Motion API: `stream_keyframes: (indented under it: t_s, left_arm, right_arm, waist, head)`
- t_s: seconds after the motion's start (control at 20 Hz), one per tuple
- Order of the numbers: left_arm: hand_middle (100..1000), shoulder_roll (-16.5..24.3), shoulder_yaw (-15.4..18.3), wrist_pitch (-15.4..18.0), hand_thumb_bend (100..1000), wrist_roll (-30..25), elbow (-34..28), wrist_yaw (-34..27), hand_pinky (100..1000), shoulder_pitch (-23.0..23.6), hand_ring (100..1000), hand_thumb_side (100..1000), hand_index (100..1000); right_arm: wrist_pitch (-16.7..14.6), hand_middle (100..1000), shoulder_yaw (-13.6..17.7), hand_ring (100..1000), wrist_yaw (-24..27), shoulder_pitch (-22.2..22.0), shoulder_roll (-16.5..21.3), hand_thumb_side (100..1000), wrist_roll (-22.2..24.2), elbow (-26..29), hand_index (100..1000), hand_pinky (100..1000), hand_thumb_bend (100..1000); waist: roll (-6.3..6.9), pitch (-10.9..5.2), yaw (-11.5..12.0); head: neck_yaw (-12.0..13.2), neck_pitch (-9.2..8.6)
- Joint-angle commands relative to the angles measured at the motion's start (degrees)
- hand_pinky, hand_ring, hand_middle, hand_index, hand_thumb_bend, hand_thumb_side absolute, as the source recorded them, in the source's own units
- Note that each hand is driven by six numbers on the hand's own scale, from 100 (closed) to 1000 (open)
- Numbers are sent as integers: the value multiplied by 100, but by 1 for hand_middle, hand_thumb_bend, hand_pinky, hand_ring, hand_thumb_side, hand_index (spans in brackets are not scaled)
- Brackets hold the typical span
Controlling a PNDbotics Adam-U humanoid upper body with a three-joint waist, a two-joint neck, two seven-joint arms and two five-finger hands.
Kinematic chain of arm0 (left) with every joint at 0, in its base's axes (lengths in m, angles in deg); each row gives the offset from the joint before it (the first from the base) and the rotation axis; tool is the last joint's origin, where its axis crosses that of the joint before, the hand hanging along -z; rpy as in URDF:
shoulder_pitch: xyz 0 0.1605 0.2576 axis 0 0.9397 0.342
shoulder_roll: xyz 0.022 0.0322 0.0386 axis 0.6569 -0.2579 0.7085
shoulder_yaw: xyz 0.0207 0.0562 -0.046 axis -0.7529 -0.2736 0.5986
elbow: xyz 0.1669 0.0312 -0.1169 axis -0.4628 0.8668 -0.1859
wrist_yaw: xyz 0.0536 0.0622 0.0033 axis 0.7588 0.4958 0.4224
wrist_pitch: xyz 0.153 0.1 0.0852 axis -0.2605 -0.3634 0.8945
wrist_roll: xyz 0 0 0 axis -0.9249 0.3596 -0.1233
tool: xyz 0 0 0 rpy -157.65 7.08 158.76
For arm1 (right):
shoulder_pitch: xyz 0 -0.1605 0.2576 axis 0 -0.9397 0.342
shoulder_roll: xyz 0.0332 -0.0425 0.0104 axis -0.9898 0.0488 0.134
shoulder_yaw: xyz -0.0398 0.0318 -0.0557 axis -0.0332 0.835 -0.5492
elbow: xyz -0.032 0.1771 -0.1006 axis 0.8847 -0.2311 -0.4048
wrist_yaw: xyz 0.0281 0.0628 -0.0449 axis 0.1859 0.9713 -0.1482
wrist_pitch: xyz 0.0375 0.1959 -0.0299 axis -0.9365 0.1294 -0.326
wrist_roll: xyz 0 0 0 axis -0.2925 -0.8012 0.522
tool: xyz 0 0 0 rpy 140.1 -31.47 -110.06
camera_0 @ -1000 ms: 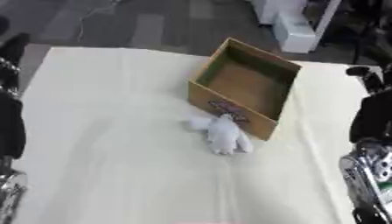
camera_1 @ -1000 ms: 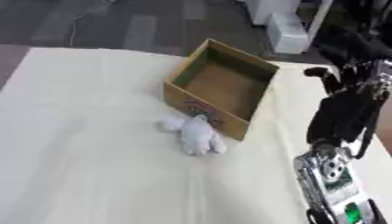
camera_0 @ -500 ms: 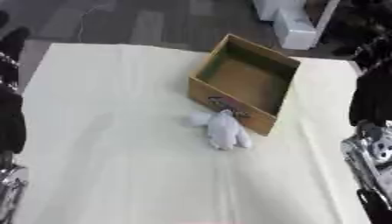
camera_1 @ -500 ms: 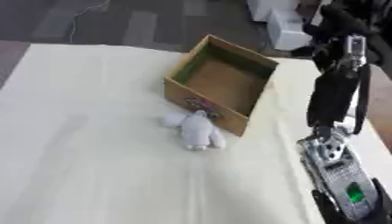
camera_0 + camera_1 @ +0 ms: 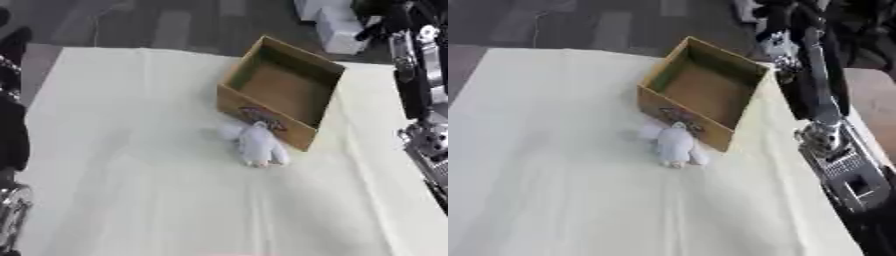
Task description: Pick up objects on the table and place them in the box.
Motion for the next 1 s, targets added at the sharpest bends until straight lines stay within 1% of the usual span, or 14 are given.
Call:
stream_keyframes:
  t_s: [0.05, 0.2, 0.4, 0.6, 0.9, 1.0]
  left_arm:
    - [862, 129, -18, 8, 100, -26, -98, -10, 1000, -10, 869, 1000, 875]
    - [862, 116, -23, 7, 100, -34, -98, -12, 1000, 0, 869, 1000, 875]
    - [862, 102, -32, 8, 100, -43, -98, -16, 1000, -6, 869, 1000, 875]
    - [862, 94, -41, 14, 100, -55, -98, -20, 1000, -6, 869, 1000, 875]
    - [862, 71, -45, 6, 100, -62, -98, -14, 1000, 7, 868, 1000, 875]
    - [861, 60, -47, 2, 100, -61, -98, -13, 1000, 5, 868, 1000, 875]
  right_arm:
    - [-59, 784, -195, 736, -506, 243, 251, 1000, 230, 26, 794, 586, 100]
    - [-143, 777, -385, 730, -629, 371, 256, 1000, 395, 4, 789, 585, 100]
    - [-288, 777, -614, 731, -615, 520, 240, 1000, 532, -54, 790, 590, 100]
    - [-340, 779, -784, 732, -642, 625, 186, 1000, 740, -113, 793, 592, 100]
    - [-363, 782, -964, 733, -709, 703, -63, 1000, 969, -215, 798, 591, 100]
    - [-375, 783, -1019, 732, -717, 719, -166, 1000, 1046, -248, 798, 591, 100]
  waist:
    - [36, -107, 18]
    - [46, -108, 35]
    - [67, -102, 50]
    - [78, -95, 56]
    - [101, -88, 60]
    - [109, -87, 65]
  head:
    - [-31, -46]
    - [-49, -21]
    - [-65, 2]
    - [-72, 24]
    - [-113, 173]
    - [-102, 268]
